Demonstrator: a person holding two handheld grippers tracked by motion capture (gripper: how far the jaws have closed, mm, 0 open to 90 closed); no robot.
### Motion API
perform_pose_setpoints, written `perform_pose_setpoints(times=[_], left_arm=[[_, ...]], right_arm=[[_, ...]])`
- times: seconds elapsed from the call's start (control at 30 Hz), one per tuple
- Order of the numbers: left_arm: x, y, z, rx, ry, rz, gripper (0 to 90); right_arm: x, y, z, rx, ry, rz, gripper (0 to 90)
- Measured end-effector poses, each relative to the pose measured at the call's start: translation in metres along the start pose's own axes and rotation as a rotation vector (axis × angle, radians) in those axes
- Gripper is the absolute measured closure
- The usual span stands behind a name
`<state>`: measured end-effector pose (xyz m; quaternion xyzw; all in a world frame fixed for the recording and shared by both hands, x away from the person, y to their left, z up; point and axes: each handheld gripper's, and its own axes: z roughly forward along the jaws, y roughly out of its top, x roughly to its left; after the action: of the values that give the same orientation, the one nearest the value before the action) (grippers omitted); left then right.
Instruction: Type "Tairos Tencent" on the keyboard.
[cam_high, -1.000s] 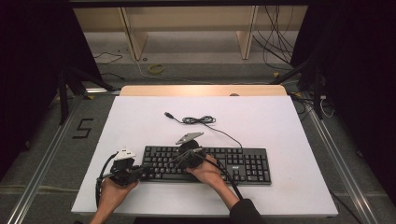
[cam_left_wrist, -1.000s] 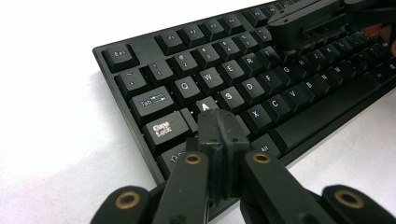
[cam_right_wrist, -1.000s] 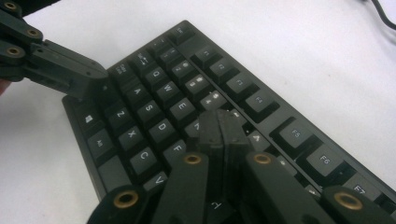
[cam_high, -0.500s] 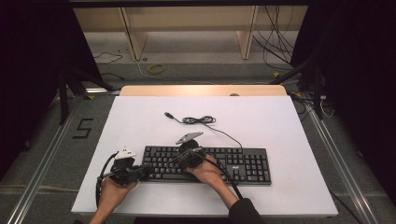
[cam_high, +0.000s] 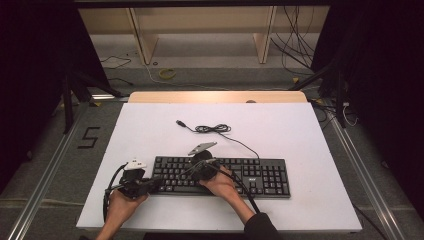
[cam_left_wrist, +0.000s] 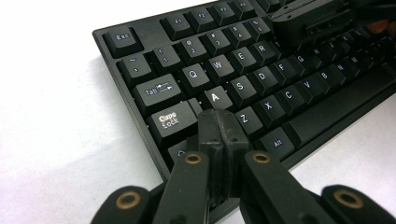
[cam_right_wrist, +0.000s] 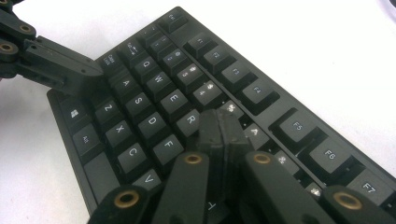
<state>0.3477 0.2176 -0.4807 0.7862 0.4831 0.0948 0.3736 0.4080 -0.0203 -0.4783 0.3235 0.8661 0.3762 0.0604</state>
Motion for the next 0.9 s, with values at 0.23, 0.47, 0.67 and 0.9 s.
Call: perform_pose_setpoints(times=[0.23,0.47,0.67,0.9], left_arm=[[0.000,0.000,0.000,-0.002,0.000,-0.001,89.5],[-0.002,0.001,-0.003,-0.047,-0.018,0.002,83.9],[-0.005,0.004,-0.005,-0.099,-0.040,0.000,68.1],[-0.005,0.007,-0.006,-0.139,-0.066,-0.010,54.2]], right_arm=[[0.001,0.000,0.000,0.002,-0.002,0.007,90.0],[0.000,0.001,-0.010,-0.049,0.027,0.051,86.0],[-0.003,0.001,-0.024,-0.080,0.026,0.042,72.0],[-0.008,-0.003,-0.041,-0.118,0.022,0.034,53.0]])
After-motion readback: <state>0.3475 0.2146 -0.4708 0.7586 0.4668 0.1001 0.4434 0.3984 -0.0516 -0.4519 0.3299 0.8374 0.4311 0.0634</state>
